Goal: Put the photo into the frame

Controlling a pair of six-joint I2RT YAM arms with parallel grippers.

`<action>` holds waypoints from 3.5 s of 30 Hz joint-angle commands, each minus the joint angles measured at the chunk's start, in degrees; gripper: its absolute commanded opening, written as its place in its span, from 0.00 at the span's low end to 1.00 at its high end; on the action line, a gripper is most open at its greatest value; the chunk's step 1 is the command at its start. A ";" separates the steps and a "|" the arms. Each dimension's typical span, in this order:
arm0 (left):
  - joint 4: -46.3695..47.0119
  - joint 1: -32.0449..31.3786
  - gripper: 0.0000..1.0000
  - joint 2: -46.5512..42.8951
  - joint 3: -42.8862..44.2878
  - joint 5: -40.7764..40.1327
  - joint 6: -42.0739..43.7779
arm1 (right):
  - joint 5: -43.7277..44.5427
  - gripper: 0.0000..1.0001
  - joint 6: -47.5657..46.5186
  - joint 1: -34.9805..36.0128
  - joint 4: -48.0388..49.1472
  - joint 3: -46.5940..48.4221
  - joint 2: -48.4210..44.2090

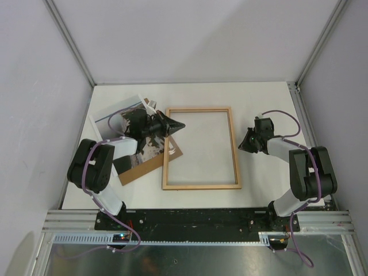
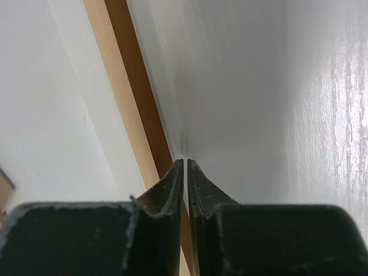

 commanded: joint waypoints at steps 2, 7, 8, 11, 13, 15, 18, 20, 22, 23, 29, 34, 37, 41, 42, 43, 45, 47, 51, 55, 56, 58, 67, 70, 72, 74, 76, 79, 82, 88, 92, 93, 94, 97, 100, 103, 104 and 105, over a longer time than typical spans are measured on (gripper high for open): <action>2.70 0.32 0.00 0.79 4.40 -0.42 -0.72 | 0.95 0.10 -0.96 0.46 0.49 1.90 0.83; 2.95 0.32 0.00 2.10 5.34 -0.69 -1.30 | 1.08 0.10 -1.00 0.53 0.47 1.97 0.83; 3.00 0.32 0.00 2.29 5.40 -0.73 -1.37 | 1.08 0.10 -1.05 0.54 0.49 1.99 0.86; 3.32 0.38 0.00 2.76 5.45 -0.84 -1.42 | 1.08 0.10 -1.13 0.59 0.41 2.07 0.90; 3.54 0.44 0.00 3.07 5.45 -1.01 -1.43 | 1.08 0.10 -1.10 0.68 0.38 2.08 0.96; 3.79 0.48 0.00 3.42 5.43 -1.03 -1.39 | 1.08 0.10 -1.09 0.76 0.33 2.13 0.97; 4.22 0.54 0.00 3.93 5.50 -1.19 -1.28 | 1.05 0.10 -1.19 0.82 0.31 2.29 1.19; 4.49 0.57 0.00 4.11 5.58 -1.23 -1.22 | 1.01 0.10 -1.18 0.84 0.20 2.34 1.27; 4.71 0.58 0.00 4.45 5.62 -1.24 -1.36 | 1.06 0.10 -1.22 0.94 0.24 2.41 1.36; 4.80 0.58 0.00 4.60 5.67 -1.22 -1.40 | 1.07 0.10 -1.20 0.97 0.24 2.43 1.38; 5.49 0.57 0.00 5.37 5.65 -1.38 -1.56 | 1.04 0.10 -1.29 1.06 0.11 2.52 1.62; 6.56 0.58 0.00 6.07 5.55 -1.51 -2.09 | 1.00 0.10 -1.31 1.23 0.13 2.61 1.79; 7.25 0.58 0.00 6.42 5.33 -1.54 -2.44 | 1.00 0.10 -1.33 1.26 0.05 2.59 1.83; 8.41 0.58 0.00 6.90 4.99 -1.72 -2.88 | 1.05 0.10 -1.35 1.33 0.12 2.61 1.92; 8.63 0.58 0.00 6.97 4.92 -1.73 -2.99 | 1.02 0.10 -1.35 1.34 0.14 2.61 1.97; 8.92 0.58 0.00 7.10 4.79 -1.73 -3.14 | 1.01 0.10 -1.35 1.34 0.15 2.61 2.00; 9.44 0.58 0.00 7.32 4.61 -1.76 -3.26 | 1.06 0.10 -1.35 1.35 0.16 2.61 2.02; 9.92 0.58 0.00 7.53 4.41 -1.74 -3.49 | 1.08 0.10 -1.35 1.42 0.14 2.61 2.07; 10.62 0.58 0.00 7.68 3.95 -1.75 -3.68 | 1.29 0.10 -1.43 1.51 0.15 2.69 2.26; 11.13 0.58 0.00 7.56 3.36 -1.86 -3.72 | 1.63 0.10 -1.51 1.72 0.05 2.83 2.39; 11.27 0.58 0.00 7.52 3.22 -1.89 -3.72 | 1.66 0.10 -1.48 1.76 0.02 2.86 2.38; 11.57 0.58 0.00 7.54 2.90 -1.97 -3.85 | 1.69 0.10 -1.52 1.83 -0.07 2.94 2.51; 12.67 0.58 0.00 7.96 1.76 -1.82 -4.05 | 1.88 0.10 -1.69 1.93 -0.22 3.05 2.72; 12.98 0.58 0.00 8.12 1.48 -1.78 -4.07 | 1.87 0.10 -1.70 1.96 -0.25 3.10 2.80; 13.20 0.58 0.00 8.26 1.28 -1.70 -4.16 | 1.94 0.10 -1.73 2.03 -0.21 3.13 2.84; 13.41 0.56 0.00 8.38 1.20 -1.69 -4.16 | 1.96 0.10 -1.75 2.11 -0.19 3.18 2.93; 13.60 0.58 0.00 8.50 1.10 -1.66 -4.16 | 1.96 0.10 -1.78 2.20 -0.30 3.24 3.05; 13.79 0.56 0.00 8.68 0.92 -1.65 -4.22 | 2.10 0.10 -1.79 2.25 -0.31 3.31 3.14; 13.96 0.58 0.00 8.85 0.68 -1.64 -4.20 | 2.18 0.10 -1.84 2.35 -0.38 3.42 3.23; 14.49 0.58 0.00 9.21 0.22 -1.55 -4.18 | 2.27 0.10 -1.91 2.59 -0.51 3.62 3.40; 14.84 0.58 0.00 9.59 -0.02 -1.46 -4.26 | 2.31 0.10 -2.01 2.64 -0.56 3.73 3.52; 14.92 0.58 0.00 9.68 -0.05 -1.47 -4.34 | 2.31 0.10 -1.99 2.65 -0.55 3.74 3.52; 15.01 0.58 0.00 9.77 -0.11 -1.43 -4.34 | 2.27 0.10 -2.02 2.71 -0.59 3.75 3.61; 15.27 0.58 0.00 10.05 -0.20 -1.47 -4.44 | 2.23 0.10 -2.05 2.83 -0.64 3.82 3.73; 15.49 0.52 0.00 10.30 -0.13 -1.45 -4.57 | 2.35 0.10 -2.10 2.84 -0.63 3.83 3.74; 15.68 0.50 0.00 10.48 -0.16 -1.46 -4.64 | 2.50 0.10 -2.14 2.87 -0.74 3.84 3.78; 15.74 0.49 0.00 10.52 -0.26 -1.51 -4.62 | 2.54 0.10 -2.14 2.86 -0.77 3.84 3.78; 15.81 0.45 0.00 10.50 -0.39 -1.49 -4.61 | 2.56 0.10 -2.14 2.94 -0.66 3.89 3.74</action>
